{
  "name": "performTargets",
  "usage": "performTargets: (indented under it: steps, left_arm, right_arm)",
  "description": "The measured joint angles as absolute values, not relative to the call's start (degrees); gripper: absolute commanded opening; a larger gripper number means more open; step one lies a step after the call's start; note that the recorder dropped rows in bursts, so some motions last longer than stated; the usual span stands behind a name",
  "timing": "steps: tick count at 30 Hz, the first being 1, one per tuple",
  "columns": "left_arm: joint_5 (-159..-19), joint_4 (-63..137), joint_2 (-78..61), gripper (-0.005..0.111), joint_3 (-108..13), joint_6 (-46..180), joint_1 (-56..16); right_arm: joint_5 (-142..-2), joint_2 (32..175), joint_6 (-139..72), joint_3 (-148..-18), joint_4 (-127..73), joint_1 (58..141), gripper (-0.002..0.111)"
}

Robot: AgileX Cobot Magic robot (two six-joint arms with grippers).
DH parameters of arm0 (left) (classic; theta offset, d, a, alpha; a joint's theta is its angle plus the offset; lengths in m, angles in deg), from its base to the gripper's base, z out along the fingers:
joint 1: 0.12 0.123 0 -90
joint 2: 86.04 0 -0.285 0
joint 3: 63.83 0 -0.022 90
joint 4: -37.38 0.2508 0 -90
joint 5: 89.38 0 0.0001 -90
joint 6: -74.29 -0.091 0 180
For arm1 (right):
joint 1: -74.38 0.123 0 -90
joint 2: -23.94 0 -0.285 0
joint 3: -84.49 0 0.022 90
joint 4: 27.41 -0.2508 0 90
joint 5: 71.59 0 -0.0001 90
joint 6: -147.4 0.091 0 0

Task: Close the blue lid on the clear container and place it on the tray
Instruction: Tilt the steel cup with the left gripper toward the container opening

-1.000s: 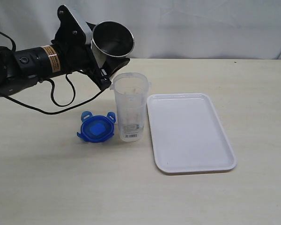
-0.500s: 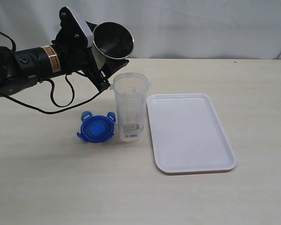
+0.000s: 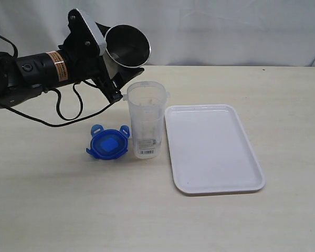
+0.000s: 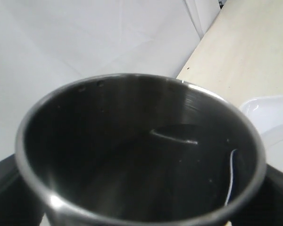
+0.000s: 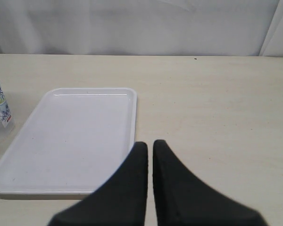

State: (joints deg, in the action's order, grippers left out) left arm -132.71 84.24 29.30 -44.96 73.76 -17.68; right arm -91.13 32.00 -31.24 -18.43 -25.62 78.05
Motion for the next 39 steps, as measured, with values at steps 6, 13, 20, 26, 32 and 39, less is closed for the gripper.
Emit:
performTargets:
  steps: [6,13,20,26,32,39]
  left_arm:
    - [-132.7,84.3,29.3,0.000,-45.0,72.4,-17.7]
    - [-132.7,84.8,29.3,0.000,-45.0,71.1,-17.7]
    - [-132.8,85.7,29.3,0.000,-45.0,69.9,-17.7]
    - [-133.6,87.3,29.3,0.000,-45.0,68.3,-17.7]
    - [-133.6,87.4,29.3,0.000,-45.0,67.2,-17.7]
    - [-133.6,87.6,29.3,0.000,-45.0,64.2,-17.7]
  right_arm:
    - [-91.1,32.0,-31.2,-18.4,-25.6,78.1,0.005]
    - [-91.1,32.0,-31.2,-18.4,-25.6,78.1,0.005]
    - [-91.1,32.0,-31.2,-18.4,-25.6,78.1,0.005]
    - [-91.1,32.0,-31.2,-18.4,-25.6,78.1,0.005]
    - [-91.1,32.0,-31.2,-18.4,-25.6,78.1,0.005]
    - [-91.1,32.0,-31.2,-18.4,-25.6,78.1,0.005]
